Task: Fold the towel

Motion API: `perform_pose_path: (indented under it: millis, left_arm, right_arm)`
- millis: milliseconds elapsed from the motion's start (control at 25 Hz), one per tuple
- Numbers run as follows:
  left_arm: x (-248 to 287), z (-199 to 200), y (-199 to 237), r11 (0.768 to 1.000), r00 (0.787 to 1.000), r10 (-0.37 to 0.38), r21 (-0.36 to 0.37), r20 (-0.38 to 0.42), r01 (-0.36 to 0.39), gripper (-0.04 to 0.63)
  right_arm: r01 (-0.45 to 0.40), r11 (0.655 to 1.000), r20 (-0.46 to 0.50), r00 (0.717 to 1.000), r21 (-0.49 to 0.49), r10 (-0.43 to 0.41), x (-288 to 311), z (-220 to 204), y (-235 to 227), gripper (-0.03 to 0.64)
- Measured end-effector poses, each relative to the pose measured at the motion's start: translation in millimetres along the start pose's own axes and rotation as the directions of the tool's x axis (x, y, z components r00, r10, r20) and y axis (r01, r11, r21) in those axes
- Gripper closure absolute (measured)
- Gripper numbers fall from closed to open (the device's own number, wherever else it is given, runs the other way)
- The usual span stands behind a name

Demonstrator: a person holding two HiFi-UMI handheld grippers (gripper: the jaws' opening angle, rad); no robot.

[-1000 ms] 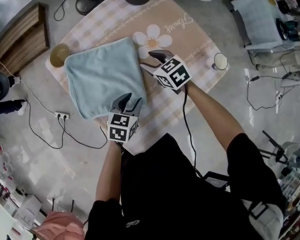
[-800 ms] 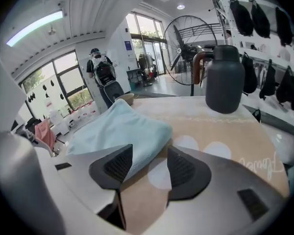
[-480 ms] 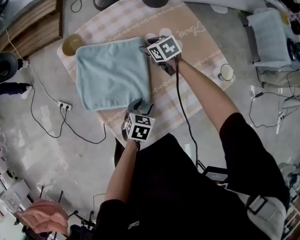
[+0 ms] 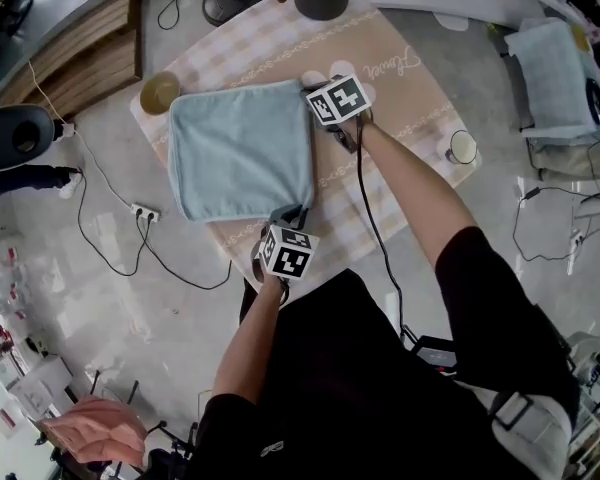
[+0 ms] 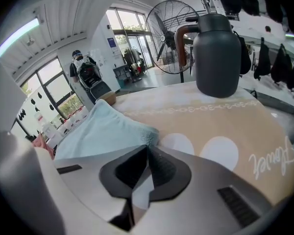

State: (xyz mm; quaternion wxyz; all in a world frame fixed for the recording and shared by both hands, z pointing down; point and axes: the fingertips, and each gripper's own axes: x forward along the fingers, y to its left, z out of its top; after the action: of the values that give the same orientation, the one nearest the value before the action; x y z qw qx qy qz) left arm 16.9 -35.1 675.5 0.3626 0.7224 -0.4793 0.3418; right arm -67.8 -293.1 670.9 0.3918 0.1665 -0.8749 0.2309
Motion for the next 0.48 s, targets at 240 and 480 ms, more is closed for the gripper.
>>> perform_pose_path:
  millis: [240, 480]
  left_arm:
    - [-2, 11, -22, 0.997, 0.997, -0.069, 0.024, 0.022, 0.069, 0.56]
    - [5, 37, -78, 0.979, 0.978, -0.197, 0.071, 0.065, 0.193, 0.56]
  right_arm:
    - [0.027, 1.0, 0.027, 0.999, -0.004, -0.027, -26, -2, -14, 0.603]
    - [0.109, 0.993, 0.017, 0.994, 0.036, -0.11, -69, -33, -54, 0.603]
